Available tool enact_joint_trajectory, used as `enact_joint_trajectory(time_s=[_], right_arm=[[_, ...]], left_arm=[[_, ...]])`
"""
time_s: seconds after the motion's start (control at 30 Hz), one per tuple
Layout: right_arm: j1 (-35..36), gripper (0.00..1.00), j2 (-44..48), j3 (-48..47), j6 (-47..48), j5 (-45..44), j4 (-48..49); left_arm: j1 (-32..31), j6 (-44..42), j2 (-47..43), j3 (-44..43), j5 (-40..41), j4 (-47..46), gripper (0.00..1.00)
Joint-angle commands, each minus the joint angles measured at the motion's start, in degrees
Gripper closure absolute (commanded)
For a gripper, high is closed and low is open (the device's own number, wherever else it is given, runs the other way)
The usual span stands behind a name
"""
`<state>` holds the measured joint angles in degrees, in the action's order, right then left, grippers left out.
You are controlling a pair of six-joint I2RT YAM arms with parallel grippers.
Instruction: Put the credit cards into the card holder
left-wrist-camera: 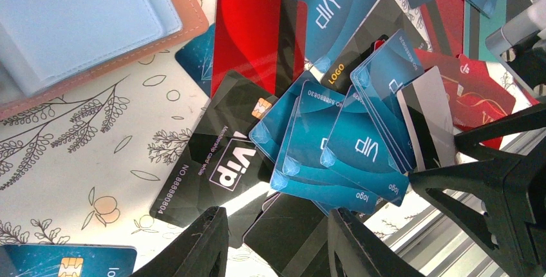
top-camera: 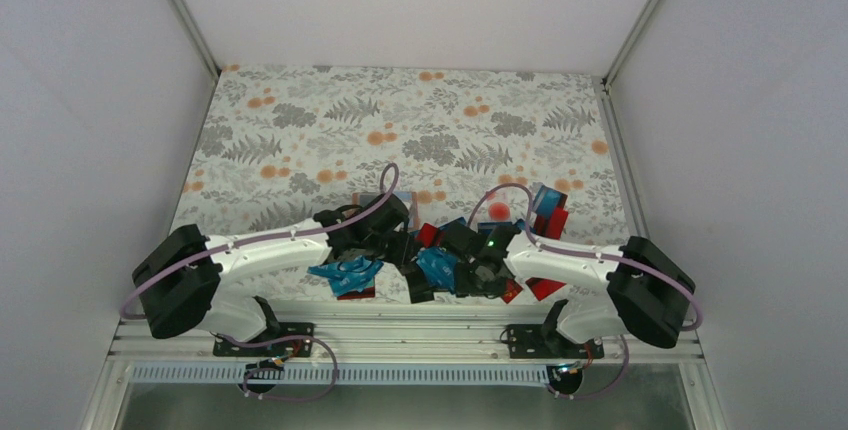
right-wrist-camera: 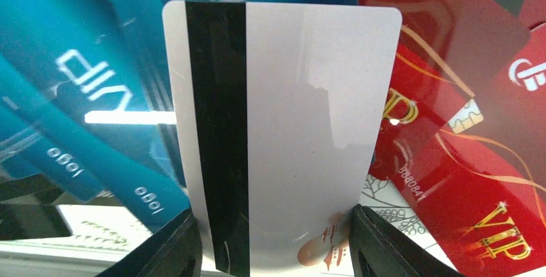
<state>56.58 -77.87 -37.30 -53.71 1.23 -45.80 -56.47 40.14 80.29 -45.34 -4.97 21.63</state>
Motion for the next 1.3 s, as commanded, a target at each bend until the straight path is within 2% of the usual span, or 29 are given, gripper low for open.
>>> enact_joint_trajectory(time_s=[0.0, 0.4, 0.5, 0.73, 0.87, 1.1, 1.27], right_arm=[[0.93, 0.44, 3.28, -1.45, 0.09, -0.41, 0.87], [0.80, 0.41, 9.12, -8.16, 3.38, -1.46, 2.71], [0.39, 0.41, 9.86, -10.56, 4.98, -1.92, 3.64], [-1.56, 0.42, 10.39, -18.28, 11.70, -1.49, 5.89], [-2.35, 0.42, 10.01, -21.26, 15.79, 0.22, 7.93], [-3.11, 0.42, 7.76, -25.40, 20.72, 2.73, 8.70], [-3.36, 0.42, 7.21, -26.01, 21.24, 3.68, 9.09]], left_arm=[[-0.16, 3.37, -2.94, -0.24, 2.22, -0.87, 0.60], [1.28, 14.25, -13.14, 2.11, 4.60, -7.00, 0.57], [1.98, 13.60, -15.01, 2.52, 3.06, -9.58, 0.55], [8.56, 10.15, -21.19, 6.62, -9.08, -19.48, 0.54], [10.77, 5.92, -22.29, 4.39, -12.14, -17.83, 0.54], [10.85, 1.76, -21.71, 0.43, -12.47, -14.13, 0.55], [10.85, 0.98, -21.22, -0.04, -11.12, -12.30, 0.64]])
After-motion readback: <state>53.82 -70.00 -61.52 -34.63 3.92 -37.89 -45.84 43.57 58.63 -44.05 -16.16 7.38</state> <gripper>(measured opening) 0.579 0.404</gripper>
